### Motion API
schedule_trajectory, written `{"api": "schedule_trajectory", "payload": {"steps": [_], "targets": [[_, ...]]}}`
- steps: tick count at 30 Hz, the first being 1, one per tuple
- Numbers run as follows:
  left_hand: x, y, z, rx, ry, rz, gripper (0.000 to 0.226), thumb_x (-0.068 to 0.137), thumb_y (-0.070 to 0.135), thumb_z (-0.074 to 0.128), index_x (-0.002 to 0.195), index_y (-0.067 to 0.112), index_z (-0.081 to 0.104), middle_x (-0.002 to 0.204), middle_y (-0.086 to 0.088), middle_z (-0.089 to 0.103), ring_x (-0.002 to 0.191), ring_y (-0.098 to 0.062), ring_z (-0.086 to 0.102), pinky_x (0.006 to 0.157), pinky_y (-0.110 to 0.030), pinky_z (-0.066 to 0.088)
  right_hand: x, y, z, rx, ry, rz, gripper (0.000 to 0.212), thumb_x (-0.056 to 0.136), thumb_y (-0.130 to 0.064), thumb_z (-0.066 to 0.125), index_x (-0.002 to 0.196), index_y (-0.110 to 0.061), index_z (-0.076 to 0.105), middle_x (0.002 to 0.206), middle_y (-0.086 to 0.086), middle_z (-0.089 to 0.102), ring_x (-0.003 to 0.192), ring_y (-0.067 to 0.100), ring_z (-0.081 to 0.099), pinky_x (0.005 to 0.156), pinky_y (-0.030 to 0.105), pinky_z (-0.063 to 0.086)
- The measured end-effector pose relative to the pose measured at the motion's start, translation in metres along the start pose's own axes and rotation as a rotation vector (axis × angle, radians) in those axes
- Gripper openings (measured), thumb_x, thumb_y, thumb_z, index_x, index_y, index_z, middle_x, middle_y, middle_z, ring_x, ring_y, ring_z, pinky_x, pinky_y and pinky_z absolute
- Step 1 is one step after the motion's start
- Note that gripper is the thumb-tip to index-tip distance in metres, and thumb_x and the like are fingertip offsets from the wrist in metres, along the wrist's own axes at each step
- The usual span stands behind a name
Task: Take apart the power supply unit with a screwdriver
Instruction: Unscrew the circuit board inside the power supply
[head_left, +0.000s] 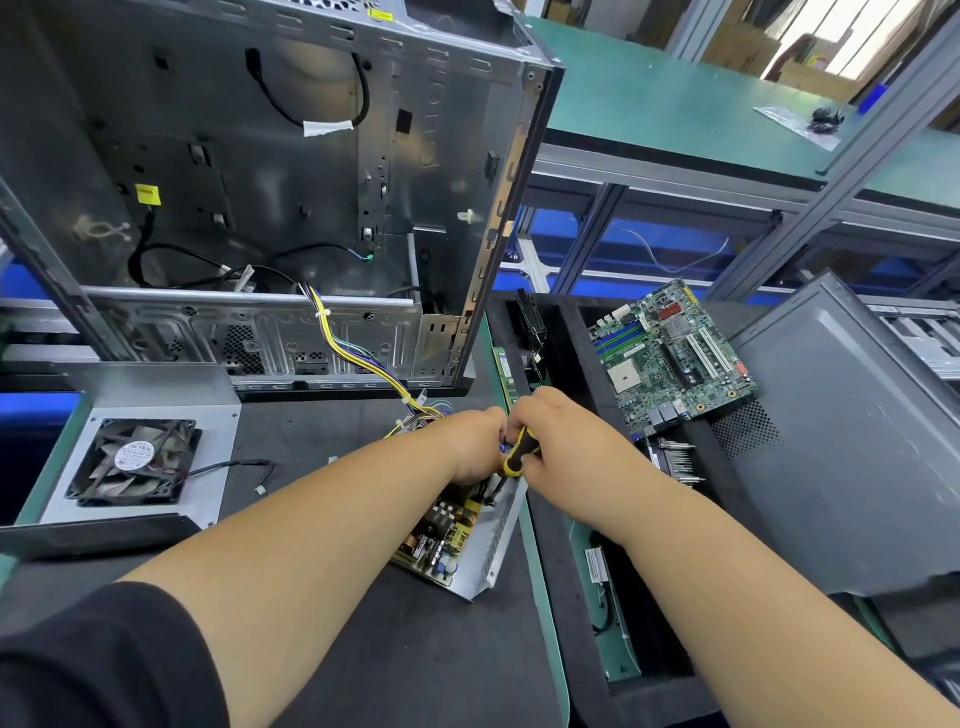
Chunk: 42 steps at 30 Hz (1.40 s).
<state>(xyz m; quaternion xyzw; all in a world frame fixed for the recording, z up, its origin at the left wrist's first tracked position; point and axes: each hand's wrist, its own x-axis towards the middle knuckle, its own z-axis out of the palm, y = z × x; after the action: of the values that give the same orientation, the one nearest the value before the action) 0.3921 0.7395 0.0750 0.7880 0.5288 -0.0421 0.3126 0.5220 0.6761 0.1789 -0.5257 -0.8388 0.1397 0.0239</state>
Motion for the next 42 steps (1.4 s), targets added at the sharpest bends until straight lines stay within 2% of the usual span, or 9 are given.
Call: {"api": "schedule_trajectory", "payload": {"steps": [6, 9, 13, 18, 23, 31, 35, 38, 42], "targets": [[-0.006, 0.002, -0.003, 0.024, -0.025, 0.030, 0.035, 0.093, 0.013, 0.047, 0.126, 0.010, 0.038, 0.076, 0.002, 0.042, 0.075, -0.024, 0.046, 0.067, -0.034, 0.038, 0.002, -0.005, 0.006, -0.341, 0.019, 0.060, 0.036, 0.095, -0.060, 0.047, 0.103, -0.025, 0.050, 0.075, -0.008, 0.043, 0.077, 0.021, 0.050, 0.050, 0.031, 0.021], [-0.007, 0.003, -0.004, 0.022, -0.026, 0.025, 0.025, 0.092, 0.012, 0.046, 0.117, 0.010, 0.041, 0.079, -0.002, 0.046, 0.075, -0.026, 0.046, 0.068, -0.035, 0.039, 0.001, -0.004, 0.009, -0.214, 0.034, 0.048, 0.026, 0.096, -0.048, 0.052, 0.101, -0.022, 0.048, 0.073, -0.007, 0.042, 0.076, 0.022, 0.046, 0.053, 0.033, 0.026], [-0.006, 0.005, -0.004, 0.024, -0.013, 0.016, 0.009, 0.090, 0.013, 0.049, 0.094, 0.014, 0.040, 0.087, -0.008, 0.052, 0.080, -0.029, 0.051, 0.068, -0.034, 0.042, 0.000, -0.004, 0.006, -0.093, 0.002, -0.032, 0.025, 0.083, -0.017, 0.059, 0.107, -0.017, 0.052, 0.103, 0.003, 0.050, 0.090, 0.026, 0.050, 0.068, 0.034, 0.036], [-0.008, 0.002, -0.004, 0.007, -0.054, 0.024, 0.035, 0.091, 0.016, 0.048, 0.125, 0.009, 0.042, 0.114, -0.015, 0.058, 0.091, -0.030, 0.053, 0.081, -0.039, 0.048, -0.002, -0.003, 0.008, -0.249, 0.067, -0.021, 0.031, 0.095, -0.048, 0.049, 0.106, -0.019, 0.050, 0.095, -0.001, 0.059, 0.083, 0.025, 0.056, 0.064, 0.034, 0.030], [-0.009, 0.005, -0.005, -0.014, -0.048, -0.011, 0.035, 0.093, 0.019, 0.045, 0.127, 0.009, 0.043, 0.114, -0.016, 0.060, 0.099, -0.034, 0.058, 0.089, -0.046, 0.050, 0.003, -0.001, 0.010, -0.171, 0.055, 0.019, 0.021, 0.097, -0.038, 0.053, 0.103, -0.019, 0.048, 0.098, 0.002, 0.061, 0.080, 0.024, 0.050, 0.063, 0.033, 0.030], [-0.009, 0.005, -0.006, 0.073, -0.039, 0.005, 0.008, 0.093, 0.009, 0.044, 0.097, 0.014, 0.039, 0.117, -0.017, 0.055, 0.088, -0.030, 0.053, 0.084, -0.046, 0.052, 0.001, -0.001, 0.005, -0.137, 0.048, 0.007, 0.018, 0.092, -0.025, 0.058, 0.109, -0.019, 0.054, 0.111, 0.002, 0.055, 0.093, 0.025, 0.054, 0.067, 0.032, 0.032], [-0.008, 0.003, -0.004, -0.039, 0.107, -0.052, 0.020, 0.094, 0.012, 0.049, 0.113, 0.008, 0.051, 0.100, -0.007, 0.056, 0.086, -0.025, 0.050, 0.074, -0.034, 0.042, -0.001, -0.002, 0.001, -0.127, 0.031, 0.005, 0.022, 0.090, -0.013, 0.055, 0.111, -0.019, 0.052, 0.113, 0.001, 0.050, 0.084, 0.024, 0.049, 0.064, 0.036, 0.038], [-0.009, 0.006, -0.005, 0.013, 0.012, -0.036, 0.003, 0.092, 0.004, 0.044, 0.093, 0.006, 0.046, 0.089, -0.009, 0.054, 0.089, -0.032, 0.054, 0.069, -0.033, 0.038, 0.000, -0.004, 0.000, -0.107, 0.010, -0.016, 0.030, 0.086, -0.002, 0.053, 0.110, -0.019, 0.054, 0.112, 0.003, 0.049, 0.085, 0.026, 0.050, 0.064, 0.038, 0.041], [-0.013, 0.008, -0.010, 0.091, -0.060, 0.007, 0.017, 0.091, 0.003, 0.046, 0.077, 0.008, 0.038, 0.095, -0.014, 0.055, 0.086, -0.030, 0.049, 0.072, -0.035, 0.040, 0.000, -0.004, 0.002, -0.090, -0.001, -0.038, 0.016, 0.090, -0.013, 0.056, 0.106, -0.017, 0.056, 0.108, 0.003, 0.051, 0.088, 0.026, 0.053, 0.068, 0.036, 0.041]]}}
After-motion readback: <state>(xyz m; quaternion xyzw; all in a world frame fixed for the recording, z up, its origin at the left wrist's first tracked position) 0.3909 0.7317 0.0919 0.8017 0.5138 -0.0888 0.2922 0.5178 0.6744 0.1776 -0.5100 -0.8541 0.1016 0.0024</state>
